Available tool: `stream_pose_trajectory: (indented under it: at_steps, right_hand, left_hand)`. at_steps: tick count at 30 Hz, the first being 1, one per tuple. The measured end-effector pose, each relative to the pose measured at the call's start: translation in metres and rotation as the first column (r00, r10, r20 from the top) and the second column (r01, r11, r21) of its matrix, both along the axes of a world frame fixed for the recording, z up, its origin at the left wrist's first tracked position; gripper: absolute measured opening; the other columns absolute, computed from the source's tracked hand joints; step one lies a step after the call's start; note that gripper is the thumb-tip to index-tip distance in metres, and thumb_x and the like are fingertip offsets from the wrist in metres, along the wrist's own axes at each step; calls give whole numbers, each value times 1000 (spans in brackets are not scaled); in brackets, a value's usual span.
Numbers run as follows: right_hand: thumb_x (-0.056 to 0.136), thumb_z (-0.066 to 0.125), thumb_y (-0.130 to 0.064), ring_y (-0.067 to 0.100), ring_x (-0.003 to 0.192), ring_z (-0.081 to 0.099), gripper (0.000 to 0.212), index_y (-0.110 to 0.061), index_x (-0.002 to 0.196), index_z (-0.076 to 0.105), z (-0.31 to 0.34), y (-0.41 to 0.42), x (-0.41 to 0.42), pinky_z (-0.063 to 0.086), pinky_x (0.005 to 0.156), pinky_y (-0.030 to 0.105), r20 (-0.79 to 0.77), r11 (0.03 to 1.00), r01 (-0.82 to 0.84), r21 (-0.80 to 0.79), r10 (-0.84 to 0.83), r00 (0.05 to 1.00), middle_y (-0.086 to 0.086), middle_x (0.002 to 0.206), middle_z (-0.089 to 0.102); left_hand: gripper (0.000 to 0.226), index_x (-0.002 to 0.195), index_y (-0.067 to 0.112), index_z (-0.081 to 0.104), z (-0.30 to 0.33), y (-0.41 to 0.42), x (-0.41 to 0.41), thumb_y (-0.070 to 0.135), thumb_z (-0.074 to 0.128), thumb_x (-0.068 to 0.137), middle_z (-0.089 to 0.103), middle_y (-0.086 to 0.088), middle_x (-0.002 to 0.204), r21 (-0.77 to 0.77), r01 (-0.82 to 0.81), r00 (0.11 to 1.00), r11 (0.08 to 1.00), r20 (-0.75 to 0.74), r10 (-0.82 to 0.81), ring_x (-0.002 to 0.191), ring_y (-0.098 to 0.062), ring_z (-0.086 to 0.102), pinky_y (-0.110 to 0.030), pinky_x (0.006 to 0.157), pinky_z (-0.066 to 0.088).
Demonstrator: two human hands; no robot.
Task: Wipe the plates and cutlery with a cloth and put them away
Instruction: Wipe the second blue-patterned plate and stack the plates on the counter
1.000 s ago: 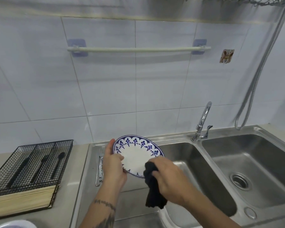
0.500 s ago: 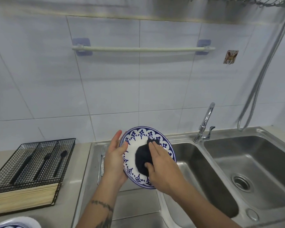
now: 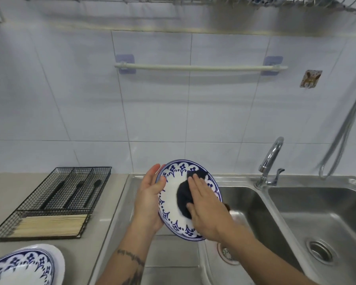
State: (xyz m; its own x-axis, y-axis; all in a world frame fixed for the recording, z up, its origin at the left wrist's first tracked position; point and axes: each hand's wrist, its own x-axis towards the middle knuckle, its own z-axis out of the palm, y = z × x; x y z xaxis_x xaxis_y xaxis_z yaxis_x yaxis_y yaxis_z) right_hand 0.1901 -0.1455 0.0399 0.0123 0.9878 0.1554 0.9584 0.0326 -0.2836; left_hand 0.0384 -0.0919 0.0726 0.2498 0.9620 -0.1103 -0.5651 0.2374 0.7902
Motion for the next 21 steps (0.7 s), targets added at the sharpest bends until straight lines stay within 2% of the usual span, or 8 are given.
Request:
stream_pose_trajectory:
  at_steps: [3,6,9,11,13,15,18,21]
  right_hand:
    - [100,34,-34,12,145,-23,72,-22,153,-11,6,-8,-18,-3,121,36,-76,986,-159,46,162,984,-5,159,-24]
    - [97,38,-36,7,145,-20,72,-28,154,-6,7,-25,-6,-8,119,32,-63,952,-303,34,305,950,-10,160,-19]
    - [97,41,-39,12,148,-10,74,-27,155,-5,2,-16,25,-1,121,38,2,978,-208,-16,208,978,-7,161,-15]
    - [99,40,-34,16,148,-9,72,-22,155,-4,3,-7,29,0,121,38,-14,990,-142,-10,142,990,-4,161,-15]
    - [99,41,-27,14,148,-11,71,-22,155,-2,6,-4,20,0,121,36,-84,979,-201,39,203,975,-5,161,-15]
    - [96,46,-19,11,148,-9,72,-22,155,5,10,-10,7,-2,120,30,-134,945,-315,83,324,937,-8,162,-9]
    - [89,50,-9,9,147,3,72,-24,153,21,11,-21,-6,0,117,21,-132,896,-430,110,442,887,-9,161,9]
    - [85,53,-8,10,145,16,70,-28,149,33,10,-20,-18,15,119,25,-151,874,-481,72,486,861,-11,158,22]
  left_hand:
    - [39,128,25,61,0,-9,11,2,50,98,65,-13,130,-26,3,1000,1000,-14,-3,114,-33,66,-52,99,51]
    - [40,130,24,59,4,-9,9,2,49,99,64,-14,132,-51,-57,998,997,21,58,117,-36,64,-53,100,49]
    - [39,129,23,57,6,-13,11,1,50,98,65,-13,130,-29,-106,994,994,0,106,114,-35,65,-50,93,53]
    - [38,128,23,58,4,-22,17,1,50,97,67,-14,127,-28,-105,994,994,-14,105,107,-33,68,-46,85,56]
    - [39,130,22,58,1,-29,21,1,49,97,68,-15,126,-37,-88,996,995,4,88,107,-32,69,-44,84,55]
    - [41,133,22,57,-2,-34,19,3,48,99,69,-18,122,-61,-90,995,994,24,92,107,-34,69,-45,87,55]
    - [40,136,22,55,-7,-37,4,5,48,100,70,-20,119,-83,-149,988,985,34,152,107,-37,69,-49,90,54]
    - [38,134,23,56,-15,-39,-19,7,47,100,69,-21,120,-133,-235,969,963,46,243,105,-39,68,-49,82,57]
